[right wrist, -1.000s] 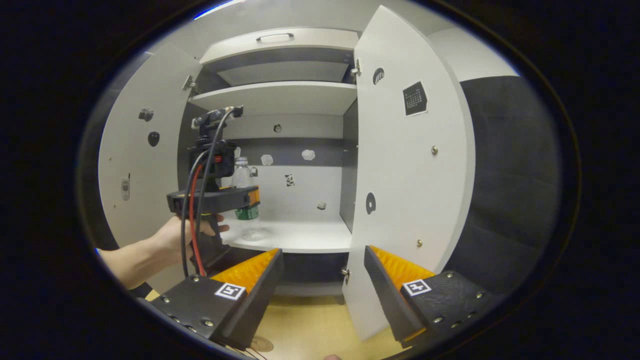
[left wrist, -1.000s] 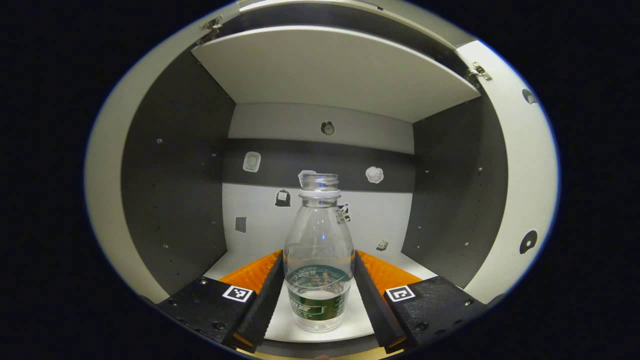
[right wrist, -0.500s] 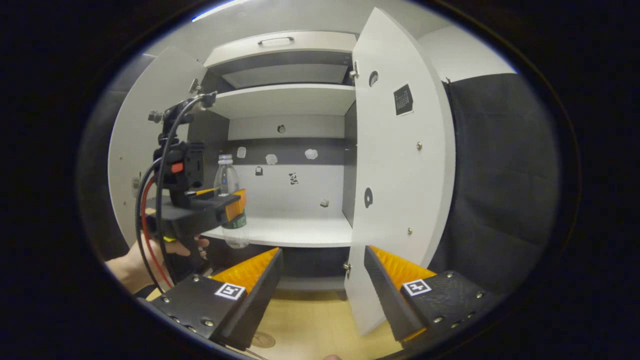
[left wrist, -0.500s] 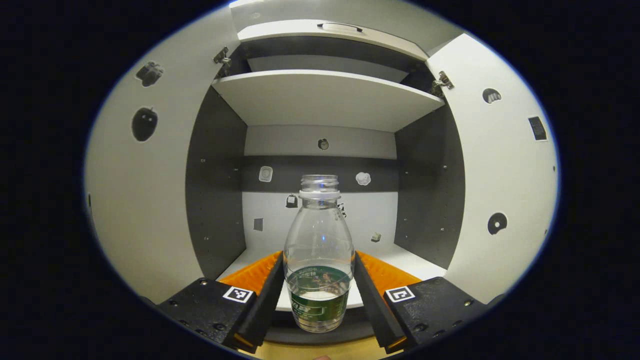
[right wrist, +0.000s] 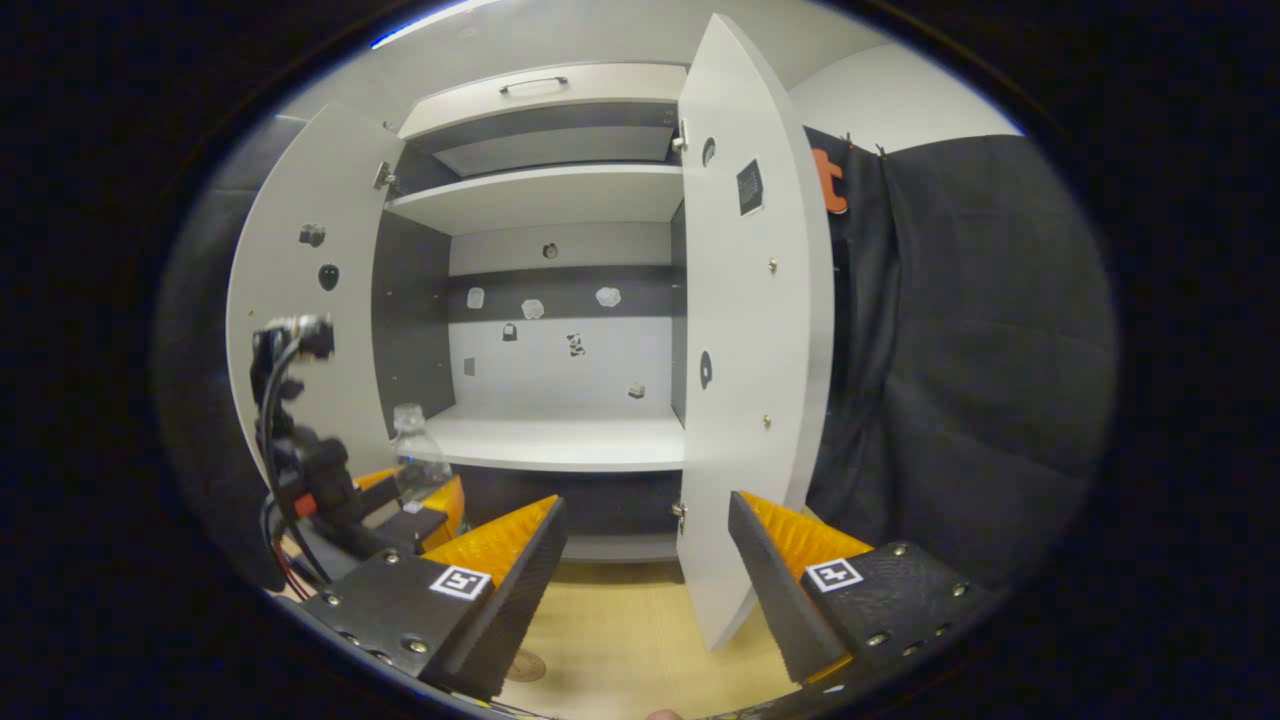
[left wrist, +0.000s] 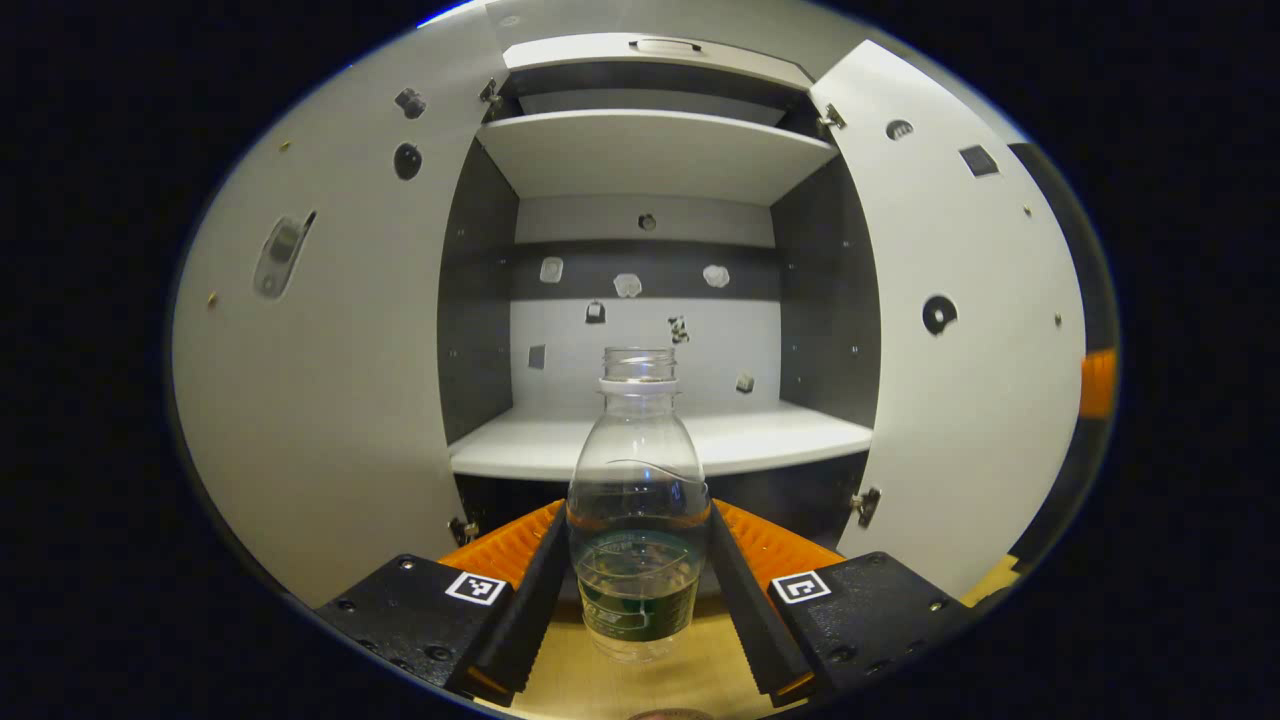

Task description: Grasp the bottle in the cabinet with the left hand and place it on the coaster, then close the right door with the right hand and the left door with the left hand.

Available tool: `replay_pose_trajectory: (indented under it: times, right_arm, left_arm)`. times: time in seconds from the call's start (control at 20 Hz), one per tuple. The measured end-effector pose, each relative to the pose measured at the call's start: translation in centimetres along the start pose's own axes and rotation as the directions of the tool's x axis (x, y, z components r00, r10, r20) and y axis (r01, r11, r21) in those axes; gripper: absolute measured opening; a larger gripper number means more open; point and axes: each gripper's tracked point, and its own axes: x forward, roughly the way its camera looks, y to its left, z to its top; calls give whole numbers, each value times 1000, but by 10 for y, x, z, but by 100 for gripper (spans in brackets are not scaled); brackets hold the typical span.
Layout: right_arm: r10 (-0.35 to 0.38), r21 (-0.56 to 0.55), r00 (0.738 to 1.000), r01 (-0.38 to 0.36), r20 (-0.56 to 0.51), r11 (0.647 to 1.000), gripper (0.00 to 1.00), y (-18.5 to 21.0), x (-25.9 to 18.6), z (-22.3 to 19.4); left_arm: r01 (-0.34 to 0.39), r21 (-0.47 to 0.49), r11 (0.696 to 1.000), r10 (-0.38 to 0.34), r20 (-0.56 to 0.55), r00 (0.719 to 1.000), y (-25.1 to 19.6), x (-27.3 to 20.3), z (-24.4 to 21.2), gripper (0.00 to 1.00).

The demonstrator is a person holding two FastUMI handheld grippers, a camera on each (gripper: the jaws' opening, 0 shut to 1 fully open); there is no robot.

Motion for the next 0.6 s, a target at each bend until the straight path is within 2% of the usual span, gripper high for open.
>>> replay_pose_trajectory:
  times: [0.4,0.6]
  right_arm:
    - [-30,-24,998,29,-63,999,99,-21,-20,-22]
    - [-32,-21,994,30,-100,999,99,-25,-27,-36]
  left_arm:
    - [38,45,998,-34,-87,996,-25,-46,-110,82]
    - [39,22,999,-35,-149,988,-30,-61,-156,82]
